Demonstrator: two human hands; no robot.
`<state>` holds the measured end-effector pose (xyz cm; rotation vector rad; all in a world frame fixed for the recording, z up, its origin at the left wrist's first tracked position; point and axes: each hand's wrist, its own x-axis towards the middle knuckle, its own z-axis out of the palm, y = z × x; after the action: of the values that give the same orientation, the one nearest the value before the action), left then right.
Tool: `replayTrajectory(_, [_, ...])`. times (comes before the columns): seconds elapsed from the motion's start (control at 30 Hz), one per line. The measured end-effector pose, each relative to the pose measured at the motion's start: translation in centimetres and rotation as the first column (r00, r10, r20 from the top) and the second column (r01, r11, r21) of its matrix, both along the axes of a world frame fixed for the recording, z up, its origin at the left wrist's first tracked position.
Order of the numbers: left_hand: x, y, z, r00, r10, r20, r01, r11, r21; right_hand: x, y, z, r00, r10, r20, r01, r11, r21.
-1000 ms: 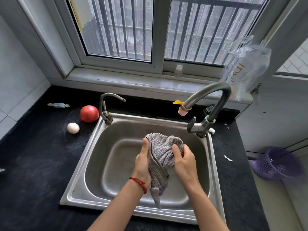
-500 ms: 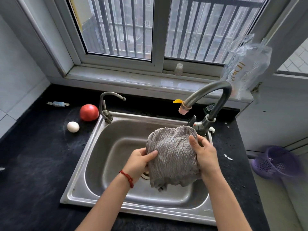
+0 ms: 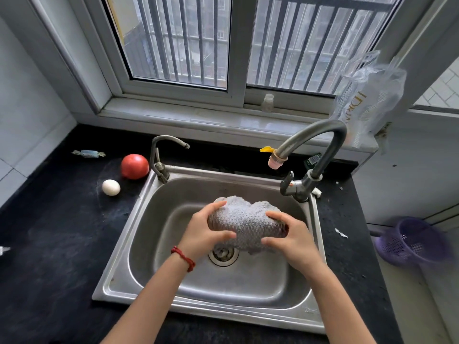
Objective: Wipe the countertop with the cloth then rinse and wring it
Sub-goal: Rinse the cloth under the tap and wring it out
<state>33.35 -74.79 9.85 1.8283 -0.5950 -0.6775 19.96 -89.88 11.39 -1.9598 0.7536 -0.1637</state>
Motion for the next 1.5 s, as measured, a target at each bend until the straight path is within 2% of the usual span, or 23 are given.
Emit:
replayTrajectory(0.07, [-0.3,-0.1,-0.2,0.965,-0.035,0.259,-0.007,0.988,0.157,0.3,0.5,-0.1,0.996,0.014,-0.092,-0.036,0.968,-0.250])
replayTrajectory(0.13, [-0.7,-0.1,-0.2,0.883,-0.026,0.468,-0.106,0.962,0.252,0.2,1.0,-0.5,0.994,-0.026,-0.104,-0.019,0.912,-0.411])
replayTrajectory(0.2, [-0.4,0.2,-0.5,0.819,-0.016,0.574,-0.159,0.954,0.255,-0.2,0.7,-0.7,0.995,-0.088,-0.035,0.064,0.897,-0.438])
replayTrajectory(0.23, [0.0,0.5,-0.6,0.824,-0.014,0.567,-0.144,0.962,0.233,-0.5,0.4,-0.6,0.995,-0.101,0.017,0.100,0.924,-0.369])
replayTrajectory(0.27, [0.5,0.8,-0.7,0.861,-0.018,0.507,-0.096,0.976,0.198,-0.7,0.0,-0.4,0.992,-0.110,0.056,0.120,0.961,-0.251])
replayTrajectory(0.33, [0.9,1.2,-0.4,0.972,-0.025,0.234,0.012,0.998,0.056,-0.9,-0.6,0.0,0.981,-0.145,0.130,0.140,0.989,0.043])
replayTrajectory(0.43, [0.6,1.4,0.2,0.986,-0.038,-0.162,0.017,0.991,-0.130,-0.7,-0.6,0.5,0.949,-0.230,0.216,0.157,0.938,0.308])
replayTrajectory(0.5, [0.5,1.7,-0.2,0.930,-0.135,-0.342,0.057,0.972,-0.229,-0.3,-0.6,0.9,0.932,-0.239,0.274,0.142,0.933,0.330])
replayTrajectory(0.6, [0.4,2.0,-1.0,0.723,-0.369,-0.585,0.215,0.924,-0.318,0.2,-1.1,2.0,0.939,-0.146,0.312,0.040,0.945,0.323])
replayTrajectory(0.7, [-0.7,1.7,-0.7,0.623,-0.490,-0.610,0.353,0.872,-0.340,1.1,-1.0,2.8,0.970,0.021,0.241,-0.112,0.922,0.371])
replayTrajectory(0.77, [-1.7,1.1,0.0,0.630,-0.511,-0.585,0.402,0.859,-0.317,1.8,-0.7,3.0,0.977,0.062,0.203,-0.151,0.875,0.460])
replayTrajectory(0.8, [-1.9,0.9,0.2,0.652,-0.494,-0.575,0.387,0.869,-0.308,2.0,-0.6,2.8,0.978,0.027,0.205,-0.139,0.820,0.555])
replayTrajectory(0.83, [-2.1,0.7,0.4,0.679,-0.459,-0.573,0.343,0.888,-0.306,2.1,-0.3,2.7,0.976,-0.051,0.211,-0.116,0.700,0.705])
replayTrajectory(0.87, [-2.2,0.7,0.5,0.703,-0.408,-0.582,0.274,0.911,-0.307,2.1,0.3,2.6,0.970,-0.144,0.195,-0.091,0.530,0.843])
replayTrajectory(0.9, [-2.1,0.6,0.4,0.724,-0.349,-0.594,0.197,0.931,-0.307,1.8,1.0,2.3,0.966,-0.205,0.156,-0.063,0.399,0.915])
replayTrajectory(0.93, [-2.0,0.5,0.3,0.751,-0.291,-0.593,0.133,0.946,-0.296,1.4,1.5,1.7,0.967,-0.223,0.120,-0.041,0.330,0.943])
replayTrajectory(0.97, [-1.9,0.5,0.2,0.784,-0.239,-0.573,0.097,0.958,-0.268,0.9,2.2,1.0,0.974,-0.210,0.090,-0.018,0.321,0.947])
replayTrajectory(1.03, [-1.7,0.6,0.0,0.841,-0.160,-0.517,0.075,0.980,-0.182,0.6,3.3,-0.1,0.988,-0.134,0.071,-0.014,0.386,0.922])
replayTrajectory(1.13, [-1.6,1.2,-0.5,0.871,-0.101,-0.481,0.070,0.994,-0.083,1.0,3.6,-0.7,0.994,-0.105,0.036,0.046,0.687,0.725])
replayTrajectory(1.2, [-1.5,1.8,-0.7,0.856,-0.097,-0.508,0.050,0.993,-0.106,1.2,3.5,-0.7,0.991,-0.115,0.072,0.051,0.808,0.587])
replayTrajectory(1.27, [-1.1,2.3,-0.8,0.822,-0.140,-0.552,0.006,0.971,-0.237,1.3,3.8,0.0,0.970,-0.119,0.211,-0.012,0.847,0.532])
replayTrajectory(1.37, [-0.3,2.5,0.1,0.757,-0.289,-0.586,-0.057,0.864,-0.500,1.6,4.5,1.1,0.863,-0.163,0.478,-0.155,0.814,0.559])
replayTrajectory(1.5, [0.4,2.4,1.3,0.712,-0.349,-0.609,-0.031,0.851,-0.525,2.3,5.1,1.4,0.811,-0.157,0.564,-0.212,0.819,0.533])
